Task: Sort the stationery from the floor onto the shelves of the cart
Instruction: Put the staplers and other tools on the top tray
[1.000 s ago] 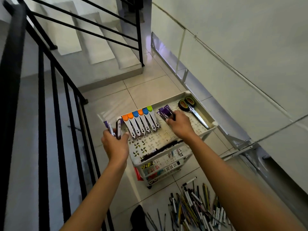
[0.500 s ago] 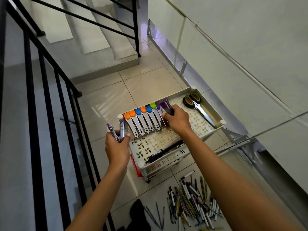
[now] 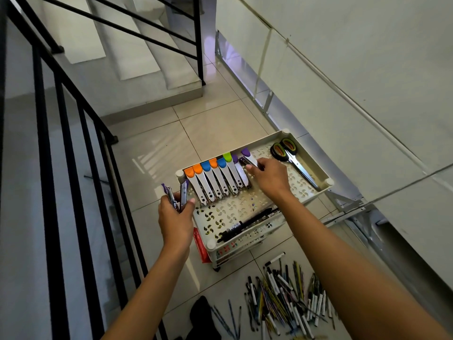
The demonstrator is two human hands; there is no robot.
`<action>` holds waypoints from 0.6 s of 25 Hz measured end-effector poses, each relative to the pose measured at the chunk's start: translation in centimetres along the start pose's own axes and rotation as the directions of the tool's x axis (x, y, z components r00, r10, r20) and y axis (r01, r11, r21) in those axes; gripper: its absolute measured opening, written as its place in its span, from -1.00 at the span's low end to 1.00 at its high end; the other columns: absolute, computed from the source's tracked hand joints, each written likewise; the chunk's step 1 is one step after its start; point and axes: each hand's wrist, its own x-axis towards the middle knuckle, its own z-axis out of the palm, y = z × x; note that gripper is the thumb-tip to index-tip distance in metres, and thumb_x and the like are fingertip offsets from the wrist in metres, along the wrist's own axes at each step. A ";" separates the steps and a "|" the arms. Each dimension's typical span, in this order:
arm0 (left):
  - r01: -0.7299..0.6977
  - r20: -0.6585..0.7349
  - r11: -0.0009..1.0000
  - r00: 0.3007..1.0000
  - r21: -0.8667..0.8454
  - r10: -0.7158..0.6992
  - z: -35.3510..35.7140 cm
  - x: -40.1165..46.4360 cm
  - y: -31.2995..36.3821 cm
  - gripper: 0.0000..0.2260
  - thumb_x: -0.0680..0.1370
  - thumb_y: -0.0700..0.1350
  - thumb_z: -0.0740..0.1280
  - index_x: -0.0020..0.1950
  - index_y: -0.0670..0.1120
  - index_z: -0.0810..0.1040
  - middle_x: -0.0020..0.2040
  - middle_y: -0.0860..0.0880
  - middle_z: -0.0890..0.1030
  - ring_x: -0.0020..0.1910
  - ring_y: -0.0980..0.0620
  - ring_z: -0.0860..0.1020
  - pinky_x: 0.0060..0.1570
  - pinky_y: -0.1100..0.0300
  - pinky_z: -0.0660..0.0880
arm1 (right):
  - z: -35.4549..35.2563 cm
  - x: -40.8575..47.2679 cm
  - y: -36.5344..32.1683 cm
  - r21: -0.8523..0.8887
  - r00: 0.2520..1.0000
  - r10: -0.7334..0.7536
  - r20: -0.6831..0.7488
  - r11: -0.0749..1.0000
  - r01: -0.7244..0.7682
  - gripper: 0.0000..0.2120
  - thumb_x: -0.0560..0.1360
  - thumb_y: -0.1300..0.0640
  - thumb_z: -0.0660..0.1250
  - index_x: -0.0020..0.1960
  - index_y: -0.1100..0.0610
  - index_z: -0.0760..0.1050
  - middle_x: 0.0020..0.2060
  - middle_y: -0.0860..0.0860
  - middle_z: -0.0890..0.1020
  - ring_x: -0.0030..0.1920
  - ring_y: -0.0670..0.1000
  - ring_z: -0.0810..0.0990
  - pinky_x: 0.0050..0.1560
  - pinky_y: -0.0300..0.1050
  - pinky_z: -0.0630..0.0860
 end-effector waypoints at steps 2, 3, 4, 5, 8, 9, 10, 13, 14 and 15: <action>-0.002 0.006 1.000 1.000 -0.002 0.002 0.0 0.1 0.0 -0.80 0.54 -0.14 0.35 0.13 -0.12 0.44 0.09 -0.16 0.55 -0.01 -0.07 0.54 -0.10 0.12 0.45 | 0.5 0.0 0.0 -0.019 1.000 -0.007 -0.004 1.000 0.007 -0.75 0.53 -0.05 0.30 -0.17 0.12 0.53 -0.14 0.13 0.58 -0.10 0.11 0.55 -0.08 0.00 0.52; -0.007 0.008 1.000 1.000 -0.005 0.007 0.0 0.1 0.0 -0.81 0.54 -0.15 0.35 0.12 -0.13 0.43 0.09 -0.17 0.55 -0.01 -0.07 0.54 -0.12 0.14 0.44 | 0.5 -0.2 -0.1 -0.009 1.000 -0.015 0.009 1.000 0.015 -0.80 0.52 -0.02 0.30 -0.09 0.10 0.56 -0.07 0.13 0.58 -0.05 0.12 0.56 -0.02 0.02 0.54; -0.011 0.010 1.000 1.000 -0.002 0.011 0.0 0.2 -0.1 -0.82 0.55 -0.15 0.35 0.10 -0.12 0.43 0.10 -0.18 0.54 -0.02 -0.06 0.53 -0.14 0.15 0.44 | 0.5 -0.3 0.0 0.005 1.000 -0.023 0.019 1.000 0.023 -0.80 0.51 0.00 0.30 0.02 0.09 0.58 -0.01 0.13 0.59 -0.01 0.11 0.56 0.04 0.04 0.55; -0.015 0.010 1.000 1.000 0.003 0.015 -0.1 0.2 -0.1 -0.83 0.55 -0.15 0.35 0.09 -0.11 0.43 0.11 -0.19 0.53 -0.04 -0.03 0.52 -0.14 0.16 0.44 | 0.3 -0.3 0.2 0.019 0.999 -0.027 0.017 0.999 0.027 -0.76 0.50 0.04 0.30 0.12 0.09 0.58 0.04 0.12 0.59 0.03 0.10 0.57 0.09 0.05 0.54; -0.017 0.014 1.000 1.000 0.015 0.016 -0.1 0.3 -0.2 -0.83 0.54 -0.15 0.35 0.07 -0.10 0.42 0.12 -0.20 0.52 -0.04 -0.02 0.50 -0.12 0.15 0.45 | 0.0 -0.7 0.6 0.013 0.998 -0.068 -0.008 0.998 0.068 -0.69 0.54 0.19 0.31 0.28 0.14 0.52 0.11 0.12 0.59 0.07 0.07 0.58 0.16 -0.06 0.51; -0.017 0.017 1.000 1.000 0.014 0.017 -0.2 0.3 -0.2 -0.83 0.54 -0.14 0.35 0.08 -0.10 0.42 0.12 -0.19 0.52 -0.02 -0.05 0.51 -0.11 0.14 0.46 | 0.1 -0.9 0.4 0.007 0.996 -0.090 -0.023 0.996 0.090 -0.69 0.55 0.21 0.30 0.29 0.15 0.51 0.10 0.12 0.59 0.06 0.07 0.57 0.16 -0.08 0.50; -0.018 0.022 1.000 1.000 0.014 0.018 -0.2 0.3 -0.2 -0.83 0.54 -0.14 0.35 0.08 -0.10 0.43 0.12 -0.18 0.52 0.00 -0.07 0.53 -0.08 0.12 0.47 | 0.2 -0.9 0.3 0.006 0.993 -0.108 -0.038 0.994 0.108 -0.69 0.55 0.21 0.31 0.29 0.15 0.51 0.09 0.12 0.59 0.06 0.07 0.57 0.17 -0.09 0.50; -0.015 0.039 1.000 0.999 0.016 0.015 -0.4 0.2 0.0 -0.83 0.55 -0.14 0.35 0.10 -0.10 0.43 0.12 -0.16 0.52 0.01 -0.03 0.52 -0.05 0.11 0.46 | 0.9 -0.8 -0.1 0.024 0.991 -0.118 -0.065 0.992 0.120 -0.67 0.55 0.19 0.32 0.31 0.16 0.50 0.08 0.12 0.59 0.05 0.06 0.56 0.09 -0.19 0.43; -0.018 0.042 1.000 0.999 0.019 0.017 -0.4 0.1 0.0 -0.83 0.55 -0.13 0.35 0.10 -0.10 0.44 0.12 -0.16 0.53 0.01 -0.03 0.52 -0.04 0.11 0.45 | 1.0 -0.8 -0.1 0.026 0.991 -0.114 -0.066 0.993 0.116 -0.67 0.55 0.18 0.32 0.31 0.15 0.50 0.08 0.12 0.59 0.05 0.06 0.56 0.05 -0.23 0.40; -0.021 0.044 0.999 0.999 0.025 0.020 -0.4 0.1 0.0 -0.83 0.54 -0.13 0.35 0.09 -0.10 0.44 0.11 -0.15 0.53 0.00 -0.02 0.52 -0.03 0.11 0.45 | 1.0 -0.9 0.0 0.027 0.991 -0.115 -0.066 0.993 0.117 -0.66 0.56 0.17 0.32 0.32 0.15 0.49 0.07 0.11 0.58 0.05 0.05 0.55 0.04 -0.26 0.38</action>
